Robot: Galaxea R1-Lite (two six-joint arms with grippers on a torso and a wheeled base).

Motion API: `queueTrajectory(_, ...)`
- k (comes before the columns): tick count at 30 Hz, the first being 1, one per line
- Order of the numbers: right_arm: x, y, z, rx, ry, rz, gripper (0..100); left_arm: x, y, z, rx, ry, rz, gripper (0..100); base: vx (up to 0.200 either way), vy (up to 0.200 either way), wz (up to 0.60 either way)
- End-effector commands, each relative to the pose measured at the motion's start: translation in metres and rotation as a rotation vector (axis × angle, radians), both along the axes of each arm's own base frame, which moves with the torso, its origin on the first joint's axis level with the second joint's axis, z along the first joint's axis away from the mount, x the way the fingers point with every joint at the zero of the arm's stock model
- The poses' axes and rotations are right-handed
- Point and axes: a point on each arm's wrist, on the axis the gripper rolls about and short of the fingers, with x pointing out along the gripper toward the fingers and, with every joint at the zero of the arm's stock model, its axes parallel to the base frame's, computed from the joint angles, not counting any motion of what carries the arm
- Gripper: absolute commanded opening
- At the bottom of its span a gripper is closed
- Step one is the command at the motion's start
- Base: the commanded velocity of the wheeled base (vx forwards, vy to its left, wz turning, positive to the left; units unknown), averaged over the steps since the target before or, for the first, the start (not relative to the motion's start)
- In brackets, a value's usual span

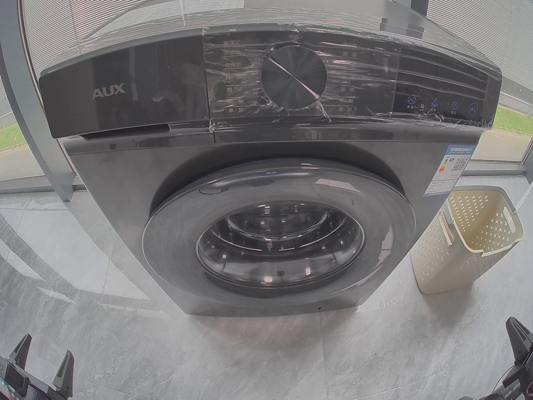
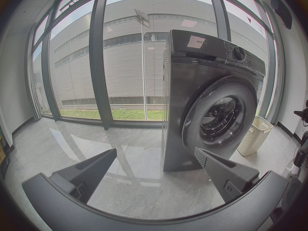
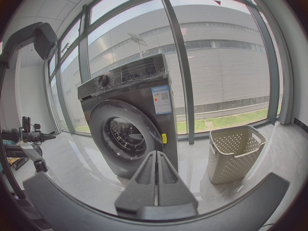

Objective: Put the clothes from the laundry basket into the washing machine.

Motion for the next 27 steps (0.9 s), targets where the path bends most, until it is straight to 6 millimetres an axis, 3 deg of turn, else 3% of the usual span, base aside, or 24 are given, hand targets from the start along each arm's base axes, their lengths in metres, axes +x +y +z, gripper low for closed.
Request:
queueTrajectory(1,-0.010,0.001,-0.008,0.001,-0.081,-0.028,0,0.001,0.000,-0.004,-0.002,0.014,0.001,100,0.000,0.000,0.00)
queueTrajectory(11,-0.009,-0.001,-0.020,-0.141,-0.023,-0.112,0,0.001,0.000,-0.004,-0.005,0.014,0.001,100,0.000,0.000,0.00)
queueTrajectory(12,-0.009,-0.001,-0.021,-0.147,-0.022,-0.114,100,0.001,0.000,-0.004,-0.004,0.014,0.001,100,0.000,0.000,0.00)
queueTrajectory(27,-0.008,-0.005,-0.027,-0.083,0.067,-0.287,100,0.001,0.000,-0.004,-0.013,0.014,0.003,100,0.000,0.000,0.00)
